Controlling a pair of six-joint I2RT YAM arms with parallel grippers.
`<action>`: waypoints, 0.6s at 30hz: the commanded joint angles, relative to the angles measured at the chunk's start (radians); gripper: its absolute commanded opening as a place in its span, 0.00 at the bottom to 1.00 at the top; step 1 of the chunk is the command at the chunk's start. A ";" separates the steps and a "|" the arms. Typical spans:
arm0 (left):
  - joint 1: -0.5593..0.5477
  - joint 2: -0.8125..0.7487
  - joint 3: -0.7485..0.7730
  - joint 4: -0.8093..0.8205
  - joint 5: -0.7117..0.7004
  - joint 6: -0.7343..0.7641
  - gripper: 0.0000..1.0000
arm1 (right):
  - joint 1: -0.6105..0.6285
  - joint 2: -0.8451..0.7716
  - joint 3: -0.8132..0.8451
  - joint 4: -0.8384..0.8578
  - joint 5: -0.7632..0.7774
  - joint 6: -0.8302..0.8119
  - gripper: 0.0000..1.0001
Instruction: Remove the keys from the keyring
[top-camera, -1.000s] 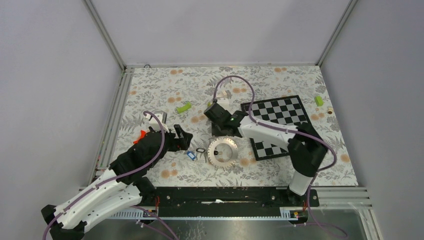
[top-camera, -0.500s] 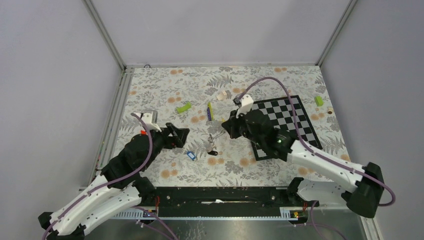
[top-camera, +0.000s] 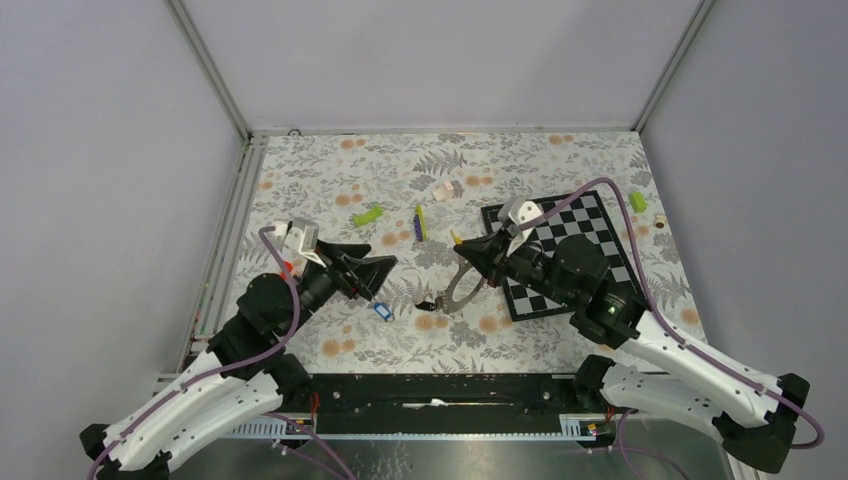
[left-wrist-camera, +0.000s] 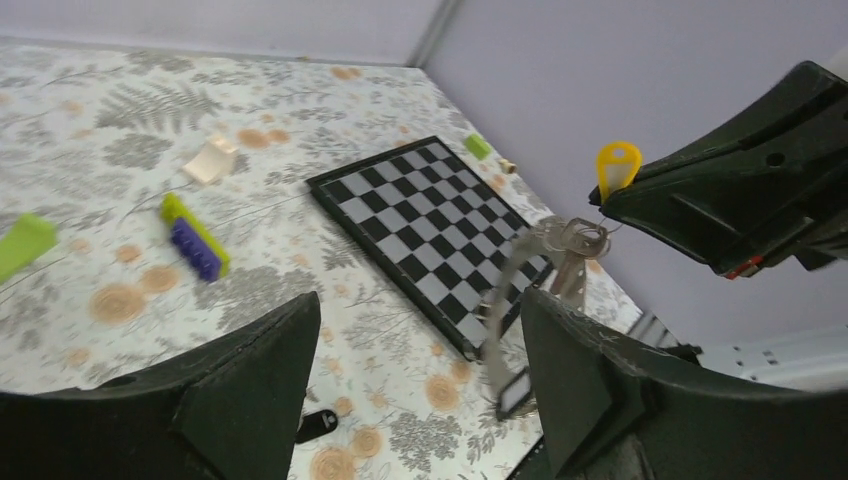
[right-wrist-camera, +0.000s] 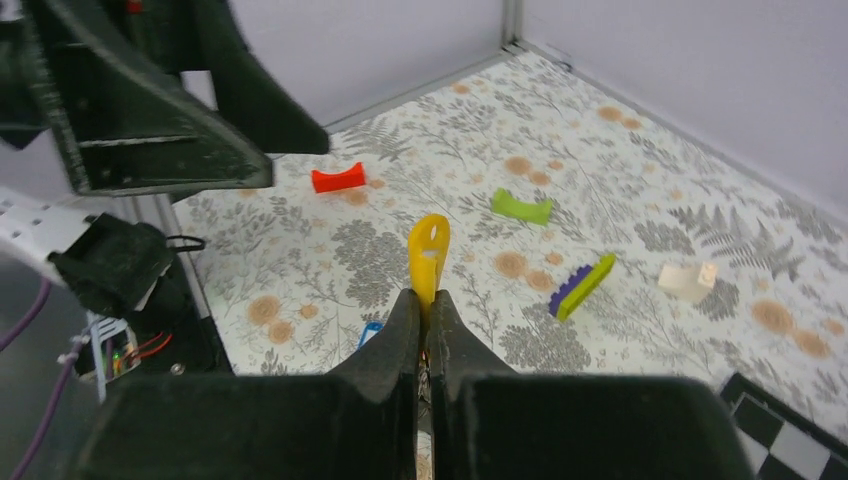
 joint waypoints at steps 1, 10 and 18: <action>0.005 0.039 0.004 0.185 0.179 0.036 0.77 | 0.000 -0.071 -0.006 0.114 -0.196 -0.123 0.00; 0.005 0.087 0.001 0.271 0.268 0.047 0.74 | 0.000 -0.196 -0.118 0.302 -0.538 -0.245 0.00; 0.004 0.117 -0.039 0.417 0.407 0.012 0.68 | 0.000 -0.199 -0.155 0.440 -0.714 -0.271 0.00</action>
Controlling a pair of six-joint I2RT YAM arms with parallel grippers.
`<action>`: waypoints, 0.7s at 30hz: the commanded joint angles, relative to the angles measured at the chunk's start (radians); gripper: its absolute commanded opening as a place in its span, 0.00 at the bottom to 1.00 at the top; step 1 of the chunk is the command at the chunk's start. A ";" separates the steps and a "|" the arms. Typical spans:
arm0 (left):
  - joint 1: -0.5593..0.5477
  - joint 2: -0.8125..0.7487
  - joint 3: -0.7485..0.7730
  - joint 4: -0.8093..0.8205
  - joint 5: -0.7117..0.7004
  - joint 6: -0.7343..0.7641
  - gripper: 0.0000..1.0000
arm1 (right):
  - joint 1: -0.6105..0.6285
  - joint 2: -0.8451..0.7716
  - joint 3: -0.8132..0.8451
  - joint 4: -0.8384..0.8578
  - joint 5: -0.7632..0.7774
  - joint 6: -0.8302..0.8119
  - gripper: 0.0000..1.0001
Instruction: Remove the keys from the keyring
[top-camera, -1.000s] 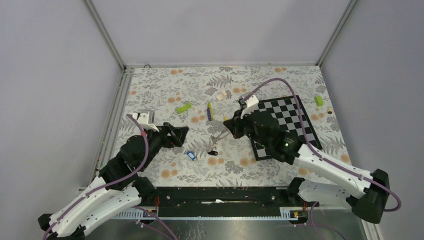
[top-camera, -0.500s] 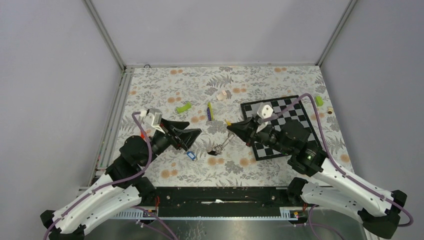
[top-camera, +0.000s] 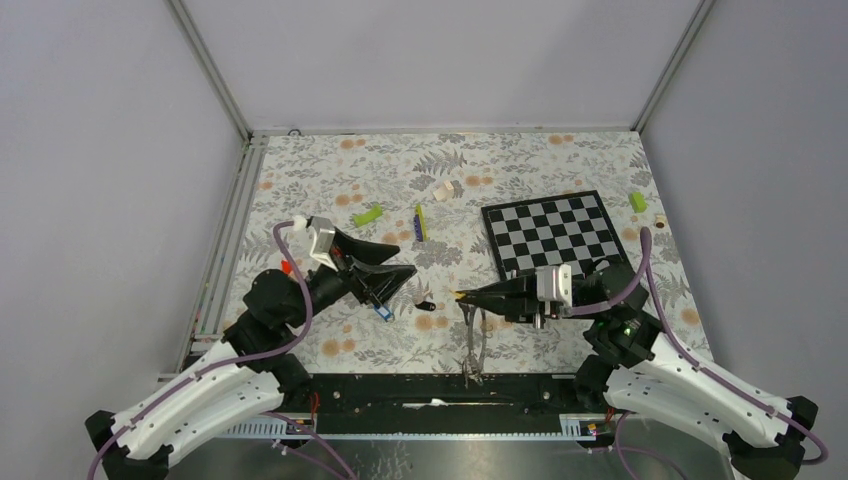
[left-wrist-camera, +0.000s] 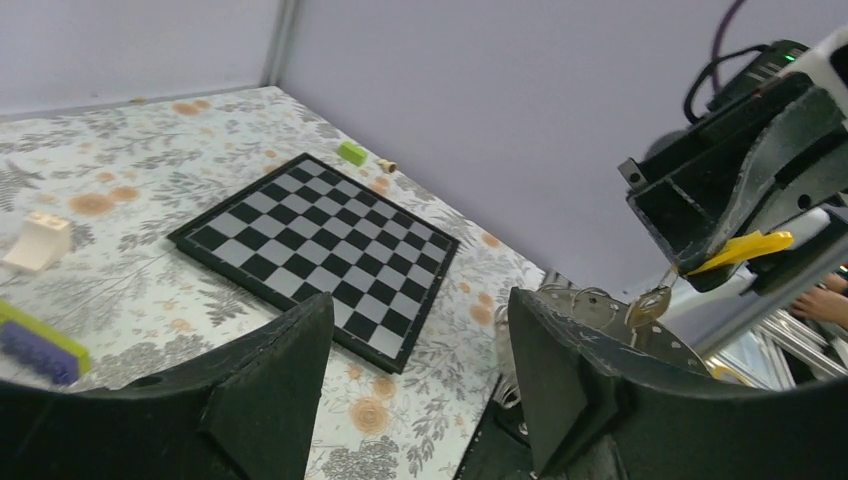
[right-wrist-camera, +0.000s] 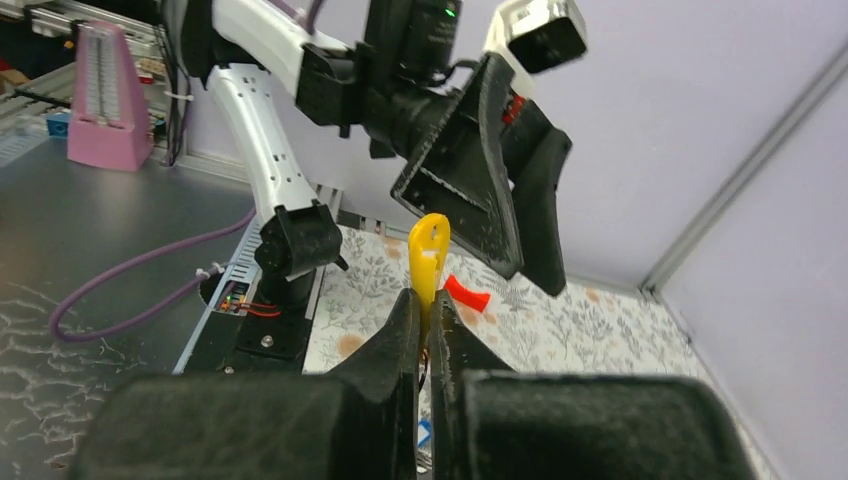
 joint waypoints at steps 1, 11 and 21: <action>0.005 0.024 -0.020 0.177 0.138 -0.023 0.68 | -0.001 -0.005 -0.008 0.181 -0.120 -0.033 0.00; -0.002 0.066 -0.050 0.344 0.293 -0.065 0.67 | 0.000 0.013 -0.040 0.325 -0.164 -0.004 0.00; -0.097 0.120 -0.030 0.358 0.250 -0.013 0.66 | -0.001 0.029 -0.045 0.371 -0.145 0.016 0.00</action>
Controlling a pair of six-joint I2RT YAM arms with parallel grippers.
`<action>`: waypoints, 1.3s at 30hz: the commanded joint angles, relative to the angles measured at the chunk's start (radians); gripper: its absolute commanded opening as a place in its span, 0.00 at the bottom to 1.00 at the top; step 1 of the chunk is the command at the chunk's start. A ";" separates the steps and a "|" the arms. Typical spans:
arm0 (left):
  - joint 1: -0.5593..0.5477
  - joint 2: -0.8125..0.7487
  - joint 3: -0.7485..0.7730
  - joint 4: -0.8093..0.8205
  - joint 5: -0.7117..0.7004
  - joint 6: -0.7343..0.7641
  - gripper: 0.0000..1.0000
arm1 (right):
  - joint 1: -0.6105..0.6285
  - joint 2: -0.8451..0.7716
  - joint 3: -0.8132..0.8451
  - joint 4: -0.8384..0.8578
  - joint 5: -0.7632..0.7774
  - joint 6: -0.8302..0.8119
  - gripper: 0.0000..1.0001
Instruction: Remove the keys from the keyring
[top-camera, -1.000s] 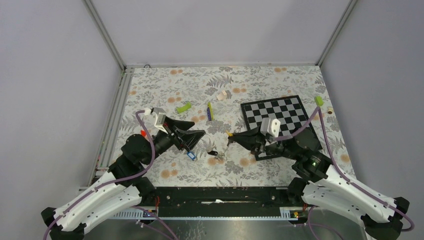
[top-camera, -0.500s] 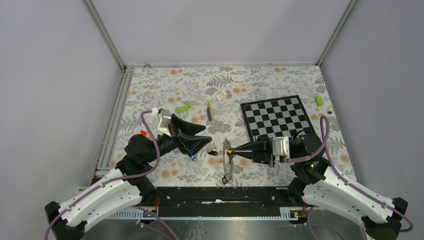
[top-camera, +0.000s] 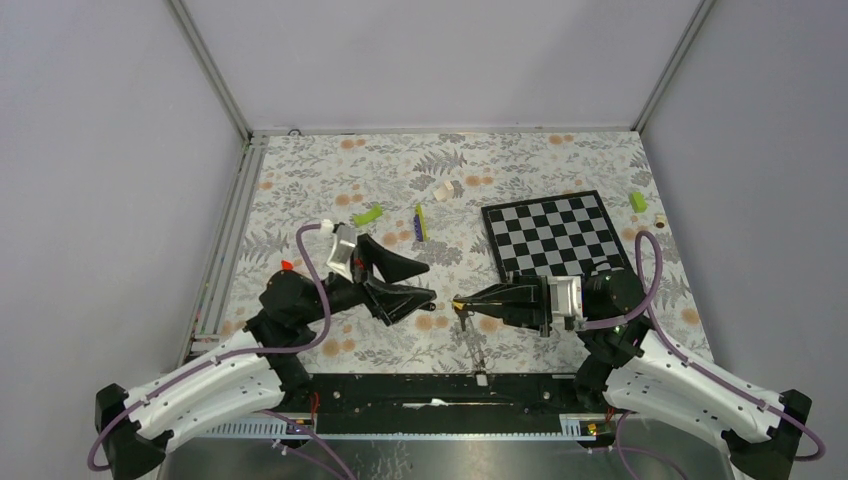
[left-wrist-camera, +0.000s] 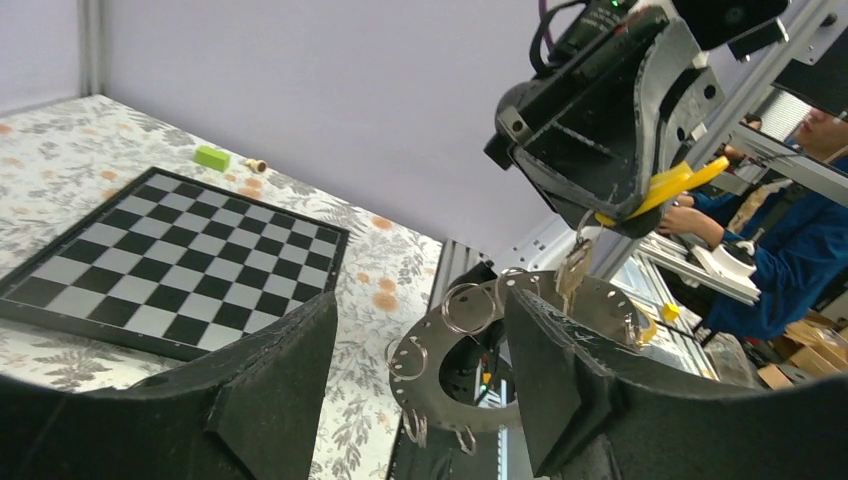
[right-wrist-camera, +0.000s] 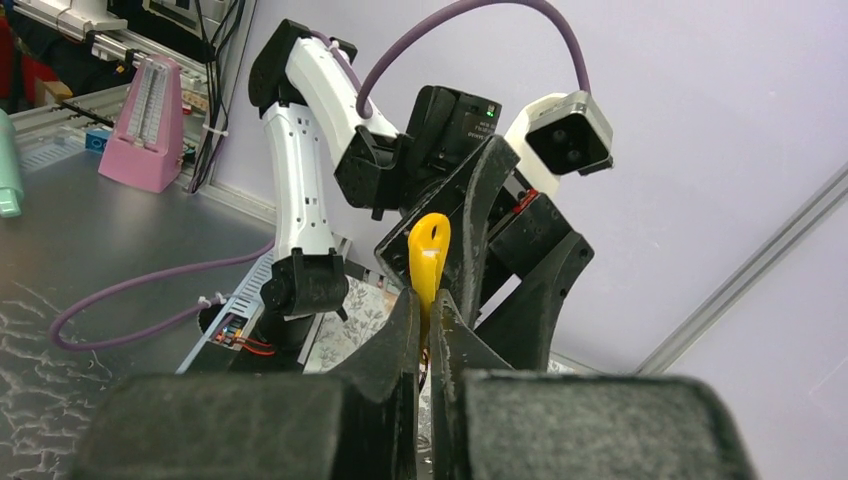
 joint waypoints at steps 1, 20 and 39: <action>-0.062 0.014 0.024 0.065 -0.010 0.053 0.66 | 0.000 -0.001 0.004 0.116 0.004 0.022 0.00; -0.264 0.095 0.051 0.099 -0.200 0.377 0.66 | 0.000 0.023 0.007 0.226 -0.100 0.172 0.00; -0.297 0.137 0.085 0.156 0.008 0.361 0.68 | 0.000 0.024 0.004 0.215 -0.108 0.185 0.00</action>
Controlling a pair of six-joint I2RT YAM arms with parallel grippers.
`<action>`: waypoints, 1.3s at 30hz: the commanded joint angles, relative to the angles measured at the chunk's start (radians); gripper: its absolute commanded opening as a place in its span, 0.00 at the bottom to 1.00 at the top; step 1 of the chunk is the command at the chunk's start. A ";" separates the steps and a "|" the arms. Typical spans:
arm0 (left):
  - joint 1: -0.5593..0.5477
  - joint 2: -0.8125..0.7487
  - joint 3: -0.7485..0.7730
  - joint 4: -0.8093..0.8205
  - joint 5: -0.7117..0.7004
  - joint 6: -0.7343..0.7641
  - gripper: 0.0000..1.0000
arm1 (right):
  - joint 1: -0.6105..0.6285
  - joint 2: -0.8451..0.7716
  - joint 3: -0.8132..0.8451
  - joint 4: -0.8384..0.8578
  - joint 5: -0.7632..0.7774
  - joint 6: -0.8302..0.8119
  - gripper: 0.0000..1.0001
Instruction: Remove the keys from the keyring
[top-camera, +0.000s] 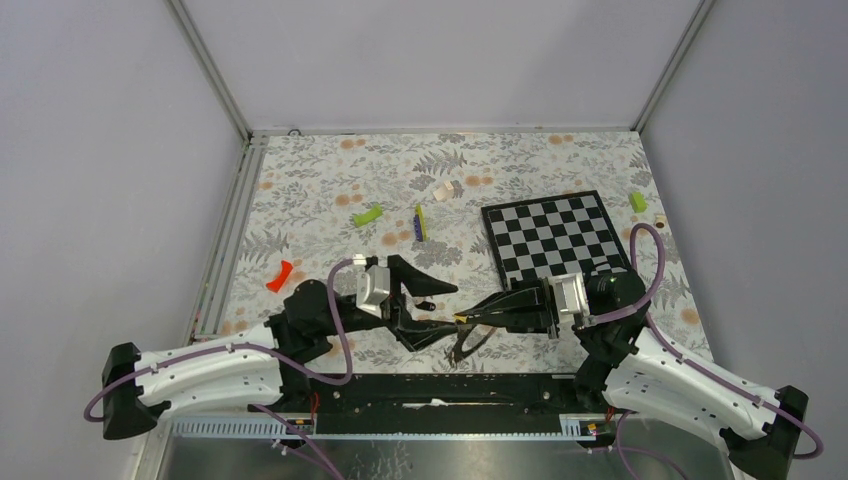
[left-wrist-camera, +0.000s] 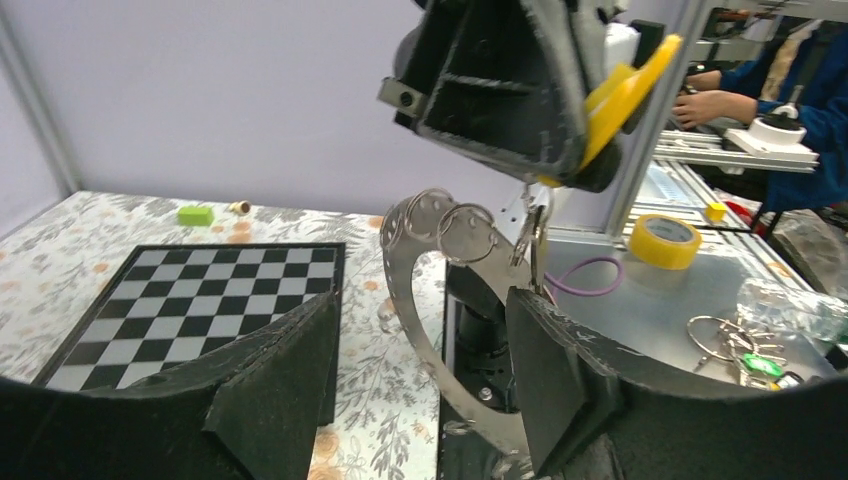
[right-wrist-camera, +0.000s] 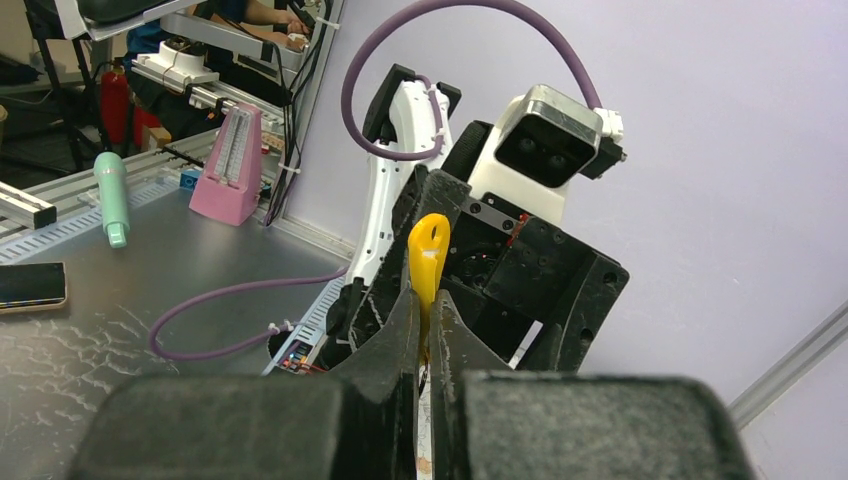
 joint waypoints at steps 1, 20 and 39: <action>-0.015 0.008 0.049 0.096 0.108 -0.007 0.68 | 0.003 -0.006 0.012 0.072 -0.003 0.007 0.00; -0.047 0.077 0.075 0.147 0.064 -0.011 0.68 | 0.003 -0.003 -0.010 0.100 0.008 0.022 0.00; -0.058 0.074 0.089 0.149 0.080 -0.017 0.06 | 0.003 -0.033 -0.044 0.110 0.036 0.055 0.00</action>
